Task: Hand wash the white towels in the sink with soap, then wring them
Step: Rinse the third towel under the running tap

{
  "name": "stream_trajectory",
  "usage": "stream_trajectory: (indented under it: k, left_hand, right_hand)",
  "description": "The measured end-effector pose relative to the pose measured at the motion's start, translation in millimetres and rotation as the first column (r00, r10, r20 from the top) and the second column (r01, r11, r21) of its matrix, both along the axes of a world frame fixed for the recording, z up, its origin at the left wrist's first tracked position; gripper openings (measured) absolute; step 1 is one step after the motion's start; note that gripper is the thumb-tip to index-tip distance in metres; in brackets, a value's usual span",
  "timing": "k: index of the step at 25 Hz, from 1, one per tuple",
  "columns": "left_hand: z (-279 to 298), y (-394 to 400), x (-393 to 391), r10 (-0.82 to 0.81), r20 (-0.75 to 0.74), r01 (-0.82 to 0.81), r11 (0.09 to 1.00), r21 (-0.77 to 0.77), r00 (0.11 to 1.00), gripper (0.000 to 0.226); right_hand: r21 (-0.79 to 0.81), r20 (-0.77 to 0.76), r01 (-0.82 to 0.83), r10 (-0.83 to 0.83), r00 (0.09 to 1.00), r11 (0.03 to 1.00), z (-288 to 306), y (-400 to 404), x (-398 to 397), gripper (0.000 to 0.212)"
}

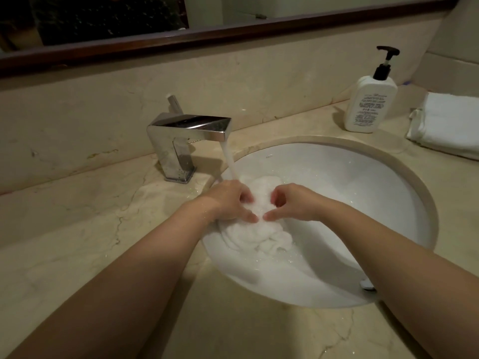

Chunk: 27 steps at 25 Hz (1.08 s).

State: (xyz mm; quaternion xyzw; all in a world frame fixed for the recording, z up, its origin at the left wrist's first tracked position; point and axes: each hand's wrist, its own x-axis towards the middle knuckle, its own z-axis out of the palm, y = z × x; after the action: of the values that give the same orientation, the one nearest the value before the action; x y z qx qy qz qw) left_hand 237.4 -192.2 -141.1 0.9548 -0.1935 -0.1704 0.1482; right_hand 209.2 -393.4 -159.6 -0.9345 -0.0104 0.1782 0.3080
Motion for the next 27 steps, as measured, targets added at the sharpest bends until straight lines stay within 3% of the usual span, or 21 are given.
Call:
stream_trajectory:
  k: [5, 7, 10, 13, 15, 16, 18, 19, 21, 22, 24, 26, 27]
  left_hand:
    - [-3.6, -3.2, 6.3, -0.026, 0.051, 0.027, 0.999, -0.018, 0.998, 0.008]
    - [-1.3, -3.1, 7.1, 0.025, 0.019, -0.022, 0.993, -0.116, 1.000, 0.012]
    - [7.5, -5.8, 6.5, 0.111, -0.049, -0.121, 0.948, -0.295, 0.993, 0.016]
    - [20.5, -7.2, 1.5, 0.208, -0.098, -0.227, 0.796, -0.561, 0.973, 0.015]
    - [23.6, -2.7, 1.6, 0.222, -0.280, -0.356, 0.636, -0.685, 0.934, 0.015]
    - [22.6, -0.7, 1.7, 0.194, -0.339, -0.380, 0.644, -0.664, 0.920, 0.023]
    - [14.7, -0.8, 4.9, 0.164, -0.261, -0.272, 0.845, -0.460, 0.951, 0.031]
    - [9.6, -4.3, 7.4, 0.154, -0.181, -0.207, 0.925, -0.320, 0.971, 0.030]
    - [3.8, -10.5, 8.5, 0.144, -0.092, -0.157, 0.975, -0.156, 0.985, 0.026]
    - [-0.1, -12.6, 8.6, 0.147, -0.088, -0.160, 0.975, -0.157, 0.985, 0.025]
    - [-11.2, -14.7, 13.1, 0.147, -0.141, -0.183, 0.936, -0.299, 0.979, 0.028]
    - [-24.1, -24.3, 17.8, 0.206, -0.209, -0.279, 0.861, -0.426, 0.956, 0.036]
    - [-30.4, -30.8, 19.6, 0.268, -0.212, -0.334, 0.855, -0.398, 0.940, 0.035]
  right_hand:
    - [0.021, 0.078, -0.035, 0.034, 0.996, 0.999, -14.0, 8.8, 1.1, 0.013]
    - [0.164, 0.062, 0.033, -0.044, 0.997, 0.986, -8.1, 7.1, 2.1, 0.016]
    - [0.445, 0.004, 0.172, -0.194, 0.981, 0.879, 1.6, 5.3, 0.2, 0.015]
    - [0.639, -0.009, 0.254, -0.323, 0.946, 0.726, 12.0, 10.9, 0.3, 0.019]
    - [0.744, -0.051, 0.305, -0.404, 0.913, 0.595, 18.6, 15.8, 0.3, 0.020]
    - [0.781, -0.090, 0.335, -0.435, 0.896, 0.527, 19.9, 16.7, 0.1, 0.019]
    - [0.807, -0.162, 0.391, -0.470, 0.867, 0.443, 15.6, 15.5, 0.4, 0.015]
    - [0.777, -0.162, 0.419, -0.494, 0.855, 0.471, 11.6, 13.4, 1.0, 0.014]
    - [0.578, -0.040, 0.476, -0.559, 0.828, 0.663, -0.9, 9.0, 3.2, 0.015]
    - [0.419, 0.071, 0.487, -0.562, 0.824, 0.767, -8.2, 7.0, 4.2, 0.019]
    - [0.142, 0.245, 0.420, -0.443, 0.863, 0.896, -22.2, 9.1, 6.9, 0.030]
    - [0.108, 0.245, 0.294, -0.312, 0.918, 0.950, -35.6, 14.3, 9.7, 0.038]
    - [0.141, 0.216, 0.237, -0.264, 0.940, 0.961, -41.8, 17.5, 12.0, 0.040]
